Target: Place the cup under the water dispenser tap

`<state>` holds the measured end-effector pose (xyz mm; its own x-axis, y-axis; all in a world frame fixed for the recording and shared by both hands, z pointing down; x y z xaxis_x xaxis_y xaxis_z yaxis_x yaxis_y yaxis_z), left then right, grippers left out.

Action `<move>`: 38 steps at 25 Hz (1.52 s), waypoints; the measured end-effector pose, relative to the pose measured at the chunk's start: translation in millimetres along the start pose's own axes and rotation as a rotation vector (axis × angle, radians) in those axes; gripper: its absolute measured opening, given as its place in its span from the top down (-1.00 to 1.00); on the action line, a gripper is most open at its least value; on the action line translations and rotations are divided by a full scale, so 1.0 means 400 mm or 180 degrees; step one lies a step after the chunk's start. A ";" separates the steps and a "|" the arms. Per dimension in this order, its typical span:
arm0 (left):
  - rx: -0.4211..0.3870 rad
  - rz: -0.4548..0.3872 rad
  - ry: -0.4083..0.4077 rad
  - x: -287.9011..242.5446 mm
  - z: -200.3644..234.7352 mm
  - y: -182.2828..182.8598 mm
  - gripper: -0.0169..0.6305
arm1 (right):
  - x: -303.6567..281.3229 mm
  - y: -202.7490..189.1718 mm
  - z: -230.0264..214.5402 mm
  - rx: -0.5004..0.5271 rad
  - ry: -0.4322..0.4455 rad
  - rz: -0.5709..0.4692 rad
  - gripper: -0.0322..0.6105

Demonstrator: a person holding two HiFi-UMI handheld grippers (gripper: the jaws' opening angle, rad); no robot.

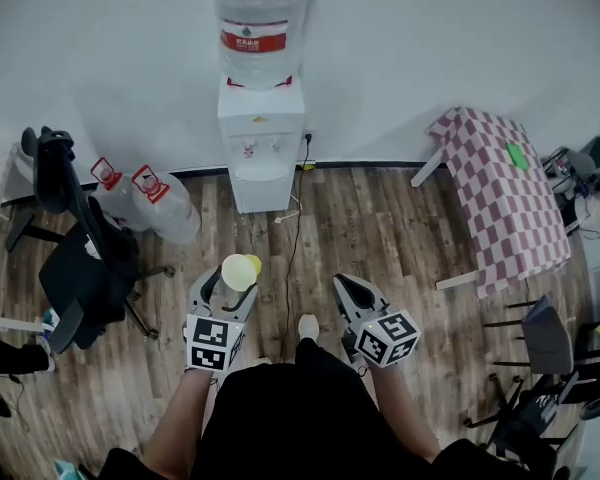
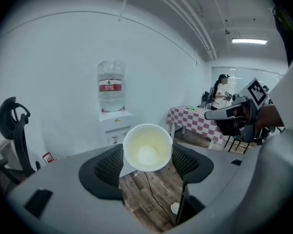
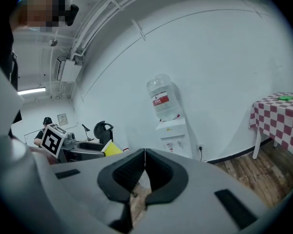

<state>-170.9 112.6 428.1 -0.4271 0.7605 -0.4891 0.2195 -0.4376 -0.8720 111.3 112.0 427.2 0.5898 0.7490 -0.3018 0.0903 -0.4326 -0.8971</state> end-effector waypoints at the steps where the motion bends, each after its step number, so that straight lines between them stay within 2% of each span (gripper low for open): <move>1: 0.0004 -0.0007 0.0017 -0.017 -0.003 0.016 -0.05 | -0.010 0.012 -0.021 0.0003 0.0027 -0.0001 0.83; 10: 0.0041 0.0064 0.0211 -0.157 -0.065 0.109 -0.05 | -0.069 0.099 -0.216 -0.0018 0.0269 -0.0027 0.83; 18: 0.0114 0.0111 0.0450 -0.255 -0.133 0.153 -0.05 | -0.098 0.106 -0.368 -0.0057 0.0493 0.0104 0.83; 28: 0.0116 0.0271 0.0523 -0.309 -0.115 0.178 -0.05 | -0.175 0.123 -0.392 -0.0115 0.0689 0.0145 0.83; 38: 0.0215 0.0492 0.0358 -0.466 0.022 0.149 -0.05 | -0.311 0.114 -0.403 -0.0059 0.0585 0.0403 0.83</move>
<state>-85.8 -59.3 467.7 -0.2914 0.7289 -0.6195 0.2139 -0.5816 -0.7849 171.7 -81.9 475.7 0.7336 0.5847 -0.3462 0.0199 -0.5277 -0.8492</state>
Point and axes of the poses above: the fingertips, and each gripper's own axes: x backward along the fingers, z to its left, y out of its top, the point moved 9 cm from there along x, backward along the fingers, and after that the axes turned 1 degree about -y, right-handed, at the moved point
